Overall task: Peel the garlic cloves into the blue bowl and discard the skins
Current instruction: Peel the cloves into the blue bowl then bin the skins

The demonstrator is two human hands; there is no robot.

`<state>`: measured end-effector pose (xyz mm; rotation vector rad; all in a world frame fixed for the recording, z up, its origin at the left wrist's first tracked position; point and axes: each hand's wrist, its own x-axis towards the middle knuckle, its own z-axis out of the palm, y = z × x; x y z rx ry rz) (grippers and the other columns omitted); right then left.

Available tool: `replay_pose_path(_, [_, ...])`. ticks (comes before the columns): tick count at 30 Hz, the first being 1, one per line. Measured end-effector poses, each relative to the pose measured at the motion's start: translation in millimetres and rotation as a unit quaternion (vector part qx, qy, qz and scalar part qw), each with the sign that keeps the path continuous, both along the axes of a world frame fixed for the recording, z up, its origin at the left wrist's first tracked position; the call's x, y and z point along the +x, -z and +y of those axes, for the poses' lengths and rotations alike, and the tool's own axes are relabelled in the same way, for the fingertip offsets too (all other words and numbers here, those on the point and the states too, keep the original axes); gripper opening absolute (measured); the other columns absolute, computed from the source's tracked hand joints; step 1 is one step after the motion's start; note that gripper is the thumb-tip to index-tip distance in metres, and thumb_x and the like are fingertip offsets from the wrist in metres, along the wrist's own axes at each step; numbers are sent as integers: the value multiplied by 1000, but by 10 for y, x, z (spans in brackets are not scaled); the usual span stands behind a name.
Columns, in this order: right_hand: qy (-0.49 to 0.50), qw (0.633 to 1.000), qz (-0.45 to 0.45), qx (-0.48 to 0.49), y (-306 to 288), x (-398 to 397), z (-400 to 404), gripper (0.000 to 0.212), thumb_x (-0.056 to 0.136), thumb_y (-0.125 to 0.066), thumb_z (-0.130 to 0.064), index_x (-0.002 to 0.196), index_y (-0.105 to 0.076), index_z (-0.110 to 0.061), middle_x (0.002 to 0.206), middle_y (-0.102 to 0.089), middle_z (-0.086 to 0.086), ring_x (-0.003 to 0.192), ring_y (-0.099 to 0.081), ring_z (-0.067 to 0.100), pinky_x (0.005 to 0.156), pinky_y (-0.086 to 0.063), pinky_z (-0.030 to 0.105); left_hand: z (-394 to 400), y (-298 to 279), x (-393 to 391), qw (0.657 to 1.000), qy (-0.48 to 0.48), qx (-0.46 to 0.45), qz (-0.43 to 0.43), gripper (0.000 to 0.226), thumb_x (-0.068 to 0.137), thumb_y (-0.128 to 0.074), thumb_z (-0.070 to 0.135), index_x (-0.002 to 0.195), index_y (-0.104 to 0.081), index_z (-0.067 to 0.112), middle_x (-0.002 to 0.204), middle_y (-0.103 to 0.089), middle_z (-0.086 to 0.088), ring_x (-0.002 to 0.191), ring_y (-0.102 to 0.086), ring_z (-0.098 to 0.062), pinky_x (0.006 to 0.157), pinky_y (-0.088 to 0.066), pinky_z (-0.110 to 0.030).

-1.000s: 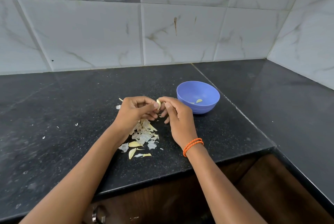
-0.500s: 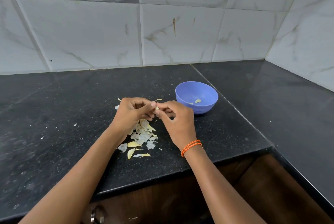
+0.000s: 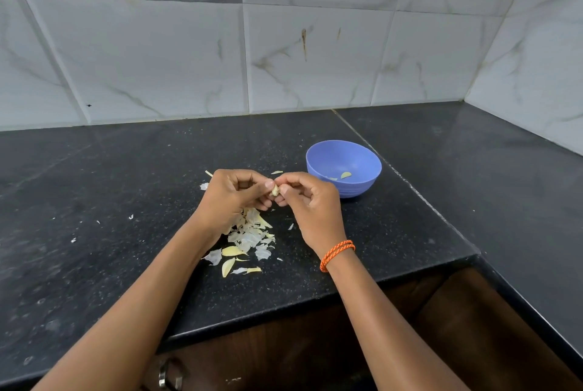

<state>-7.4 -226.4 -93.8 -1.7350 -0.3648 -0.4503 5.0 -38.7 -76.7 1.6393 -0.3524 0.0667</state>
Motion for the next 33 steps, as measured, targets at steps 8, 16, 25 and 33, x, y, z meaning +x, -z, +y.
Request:
replay_pose_path(8, [13,1000,1,-18,-6,-15,39,8,95,-79,-13,103,-79,-11,100,-77,-2,89,-74,12,75,-62,24,0,19,20,994,-29,92,-50,9,100,-75,11,102,-83,7,90,-82,-8,80,-79,-31,78,-68,-40])
replay_pose_path(16, [-65,993,54,83,-38,-11,-17,15,91,-81,-4,106,-79,-1,101,-81,9,88,-79,25,81,-65,34,16,-23,-24,999,-6,15,-34,17,96,-78,11,96,-78,-6,89,-78,-22,76,-75,-27,73,-64,-30])
replay_pose_path(25, [-121,980,86,134,-64,-14,-42,9,95,-72,7,103,-75,9,95,-79,20,81,-79,27,76,-64,31,9,-48,-55,999,32,-9,-38,15,98,-74,4,91,-76,-10,88,-75,-25,78,-72,-28,80,-62,-39])
replay_pose_path(33, [-72,993,69,65,-39,-15,42,10,100,-74,-10,108,-77,-5,90,-79,12,79,-78,28,74,-66,39,-14,-21,-35,998,-29,6,-61,10,97,-77,7,95,-83,-1,87,-80,-18,77,-74,-31,75,-64,-38])
